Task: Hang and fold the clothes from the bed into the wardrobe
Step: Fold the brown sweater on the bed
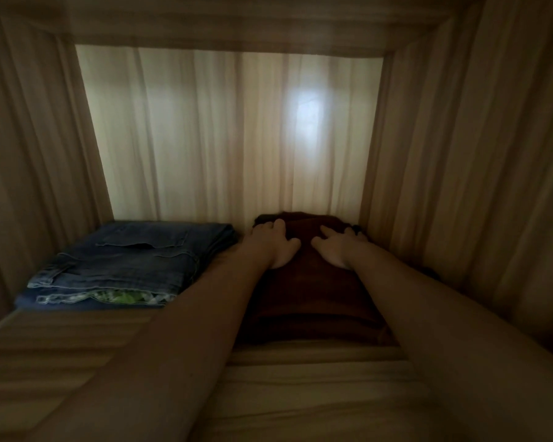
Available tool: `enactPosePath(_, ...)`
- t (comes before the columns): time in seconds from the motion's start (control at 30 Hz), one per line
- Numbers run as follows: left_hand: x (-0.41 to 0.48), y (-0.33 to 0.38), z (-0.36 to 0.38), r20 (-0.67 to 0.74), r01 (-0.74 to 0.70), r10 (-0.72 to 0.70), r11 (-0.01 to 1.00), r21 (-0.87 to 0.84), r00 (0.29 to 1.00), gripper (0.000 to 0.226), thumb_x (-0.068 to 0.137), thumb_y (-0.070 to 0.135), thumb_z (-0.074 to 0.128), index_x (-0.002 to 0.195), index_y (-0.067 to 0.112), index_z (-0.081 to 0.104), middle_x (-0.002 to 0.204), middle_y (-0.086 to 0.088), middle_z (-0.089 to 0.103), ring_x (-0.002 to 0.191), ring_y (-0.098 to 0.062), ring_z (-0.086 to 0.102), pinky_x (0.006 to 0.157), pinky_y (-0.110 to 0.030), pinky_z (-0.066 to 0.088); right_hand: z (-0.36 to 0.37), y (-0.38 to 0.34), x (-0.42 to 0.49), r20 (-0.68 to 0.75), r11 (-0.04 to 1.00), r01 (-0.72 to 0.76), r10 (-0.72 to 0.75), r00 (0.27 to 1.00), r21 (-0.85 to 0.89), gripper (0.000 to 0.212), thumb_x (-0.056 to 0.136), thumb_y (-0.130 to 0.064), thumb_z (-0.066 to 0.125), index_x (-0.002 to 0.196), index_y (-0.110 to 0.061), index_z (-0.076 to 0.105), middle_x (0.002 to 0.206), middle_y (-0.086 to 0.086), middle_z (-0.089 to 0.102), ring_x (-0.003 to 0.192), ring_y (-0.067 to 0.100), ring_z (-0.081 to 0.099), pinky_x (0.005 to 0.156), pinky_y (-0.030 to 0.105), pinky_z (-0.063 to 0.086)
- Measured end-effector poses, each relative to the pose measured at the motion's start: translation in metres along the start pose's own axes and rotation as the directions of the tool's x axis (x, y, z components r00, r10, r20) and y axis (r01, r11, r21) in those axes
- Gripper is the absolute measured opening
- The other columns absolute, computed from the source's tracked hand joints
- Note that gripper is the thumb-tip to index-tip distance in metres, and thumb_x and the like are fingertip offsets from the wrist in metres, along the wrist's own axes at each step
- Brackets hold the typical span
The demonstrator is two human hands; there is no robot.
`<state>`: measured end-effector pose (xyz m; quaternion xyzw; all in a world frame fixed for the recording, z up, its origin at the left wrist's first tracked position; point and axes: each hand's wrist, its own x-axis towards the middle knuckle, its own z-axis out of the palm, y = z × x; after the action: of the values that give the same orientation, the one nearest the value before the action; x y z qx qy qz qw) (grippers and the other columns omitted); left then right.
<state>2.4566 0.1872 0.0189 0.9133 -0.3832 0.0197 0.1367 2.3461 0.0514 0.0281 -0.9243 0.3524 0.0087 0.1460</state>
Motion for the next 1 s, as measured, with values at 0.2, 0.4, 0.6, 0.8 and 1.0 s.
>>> enactPosePath(0.2, -0.045, 0.014, -0.009, 0.189, -0.042, 0.015, 0.989, 0.143, 0.982, 0.071, 0.104, 0.058, 0.018, 0.161, 0.017, 0.009, 0.168, -0.010, -0.004, 0.154, -0.031, -0.008, 0.123, -0.054, 0.001, -0.002, 0.000, -0.010, -0.062, 0.998, 0.018, -0.022, 0.998, -0.065, 0.073, 0.095, -0.070, 0.019, 0.160, -0.038, 0.011, 0.168, 0.014, 0.008, 0.151, 0.040, 0.010, 0.120, 0.059, 0.018)
enactPosePath(0.4, -0.137, 0.016, -0.015, 0.303, -0.199, 0.157, 0.974, 0.111, 0.940, 0.057, 0.107, 0.046, 0.005, 0.161, 0.028, 0.003, 0.169, -0.009, -0.004, 0.154, -0.034, -0.011, 0.125, -0.049, -0.006, -0.006, -0.015, -0.055, -0.308, 0.924, 0.053, -0.180, 0.934, -0.380, 0.046, 0.105, -0.033, 0.027, 0.134, -0.019, 0.059, 0.141, 0.013, 0.051, 0.123, 0.030, 0.049, 0.091, 0.045, 0.045)
enactPosePath(0.6, -0.159, 0.025, -0.022, 0.254, -0.187, 0.158, 0.978, 0.094, 0.954, 0.055, 0.109, 0.043, 0.005, 0.161, 0.025, 0.003, 0.169, -0.008, 0.003, 0.155, -0.028, -0.004, 0.122, -0.037, -0.006, -0.008, -0.005, -0.123, -0.096, 0.977, 0.148, -0.164, 0.982, -0.153, 0.072, 0.102, -0.066, 0.018, 0.157, -0.020, 0.029, 0.158, 0.015, 0.036, 0.141, 0.033, 0.039, 0.113, 0.045, 0.035)
enactPosePath(0.8, -0.159, 0.021, -0.018, 0.241, -0.182, 0.140, 0.970, 0.164, 0.960, 0.058, 0.109, 0.042, 0.014, 0.161, 0.022, 0.000, 0.168, -0.013, 0.004, 0.154, -0.034, 0.000, 0.124, -0.041, -0.001, 0.014, 0.028, -0.199, -0.072, 0.956, 0.147, -0.170, 0.983, -0.254, 0.078, 0.094, -0.075, -0.003, 0.161, -0.035, -0.002, 0.169, 0.009, 0.002, 0.156, 0.028, 0.003, 0.126, 0.045, 0.001)
enactPosePath(1.0, -0.206, 0.028, -0.029, 0.213, -0.091, 0.082, 0.995, 0.032, 0.974, 0.057, 0.109, 0.044, 0.013, 0.161, 0.020, 0.006, 0.168, -0.009, 0.006, 0.155, -0.030, 0.005, 0.123, -0.036, 0.006, 0.029, 0.048, -0.251, -0.088, 0.932, 0.136, -0.175, 0.981, -0.335, 0.082, 0.097, -0.073, 0.012, 0.160, -0.026, -0.012, 0.168, 0.014, -0.010, 0.155, 0.029, -0.010, 0.125, 0.045, -0.006)
